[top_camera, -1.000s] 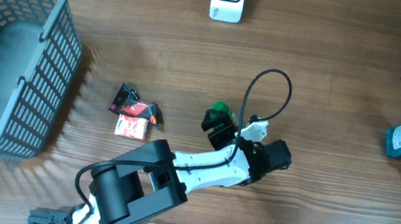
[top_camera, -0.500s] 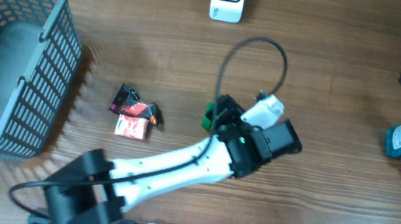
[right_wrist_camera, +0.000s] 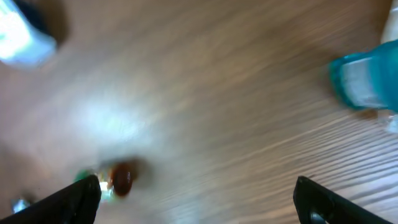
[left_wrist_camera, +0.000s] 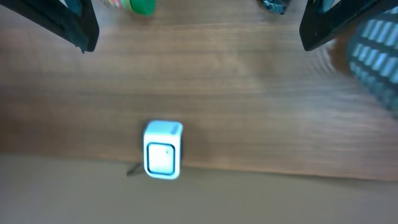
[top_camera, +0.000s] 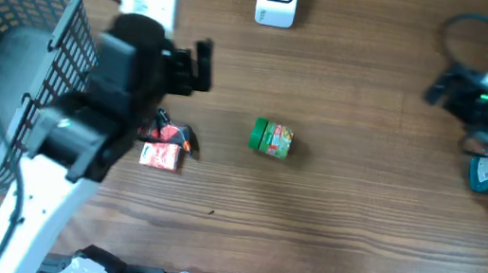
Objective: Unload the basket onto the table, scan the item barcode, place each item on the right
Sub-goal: 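Lower the right gripper onto the green-capped jar and grasp it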
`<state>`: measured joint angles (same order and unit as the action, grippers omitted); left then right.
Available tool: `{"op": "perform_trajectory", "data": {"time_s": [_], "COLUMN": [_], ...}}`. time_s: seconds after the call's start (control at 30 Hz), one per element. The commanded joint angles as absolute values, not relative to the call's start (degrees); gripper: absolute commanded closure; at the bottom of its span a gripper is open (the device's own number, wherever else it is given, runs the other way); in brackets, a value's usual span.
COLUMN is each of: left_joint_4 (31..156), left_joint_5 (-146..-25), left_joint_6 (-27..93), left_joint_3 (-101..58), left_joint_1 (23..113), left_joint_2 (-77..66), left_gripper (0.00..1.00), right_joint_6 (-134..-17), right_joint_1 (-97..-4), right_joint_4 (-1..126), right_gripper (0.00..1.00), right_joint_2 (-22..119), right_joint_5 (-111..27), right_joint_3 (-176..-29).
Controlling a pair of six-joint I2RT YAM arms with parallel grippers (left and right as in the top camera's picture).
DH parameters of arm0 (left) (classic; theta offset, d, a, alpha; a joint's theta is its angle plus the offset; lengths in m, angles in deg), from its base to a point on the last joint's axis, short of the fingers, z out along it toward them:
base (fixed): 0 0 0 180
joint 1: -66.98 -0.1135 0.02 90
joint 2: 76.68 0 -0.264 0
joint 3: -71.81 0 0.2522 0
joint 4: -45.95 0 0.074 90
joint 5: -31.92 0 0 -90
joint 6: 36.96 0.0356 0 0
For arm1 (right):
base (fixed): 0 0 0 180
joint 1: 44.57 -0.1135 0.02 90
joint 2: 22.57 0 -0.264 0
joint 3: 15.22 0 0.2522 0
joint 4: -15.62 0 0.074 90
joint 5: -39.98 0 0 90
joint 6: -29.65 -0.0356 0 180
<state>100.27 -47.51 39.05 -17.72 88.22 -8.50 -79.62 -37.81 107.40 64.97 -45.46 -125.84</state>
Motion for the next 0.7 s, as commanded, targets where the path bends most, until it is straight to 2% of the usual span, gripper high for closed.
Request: {"op": "perform_trajectory", "data": {"time_s": [0.0, 0.13, 0.27, 0.53, 0.67], "left_joint_4": [101.4, 103.7, 104.9, 109.8, 110.4], "left_joint_5": [-51.2, -51.2, -51.1, -54.2, -57.2], "left_joint_6": [40.7, 40.6, 37.6, 34.4, 34.6], "left_joint_3": [-18.5, -18.5, -18.5, -18.5, -18.4], "left_joint_1": [84.7, 82.8, 79.3, 66.5, 64.9], "left_joint_2": [-9.5, -9.2, -9.2, -7.4, -5.3], "left_gripper": [0.0, 0.0, 0.0, 0.0, 0.0], "right_joint_6": [-82.0, -83.6, -85.3, -90.5, -92.6], "right_joint_1": [-49.7, -60.0, -65.9, -71.0, -73.1], "right_joint_4": [109.1, 109.4, 111.1, 109.0, 106.4], "right_gripper": [0.0, 0.0, 0.0, 0.0, 0.0], "right_joint_2": [71.2, 79.5, 86.9, 94.2, 95.7], "right_joint_5": [-52.6, -52.5, -52.5, -48.5, -45.9], "right_joint_3": [-125.4, -126.8, -130.8, -134.9, -135.0]}}
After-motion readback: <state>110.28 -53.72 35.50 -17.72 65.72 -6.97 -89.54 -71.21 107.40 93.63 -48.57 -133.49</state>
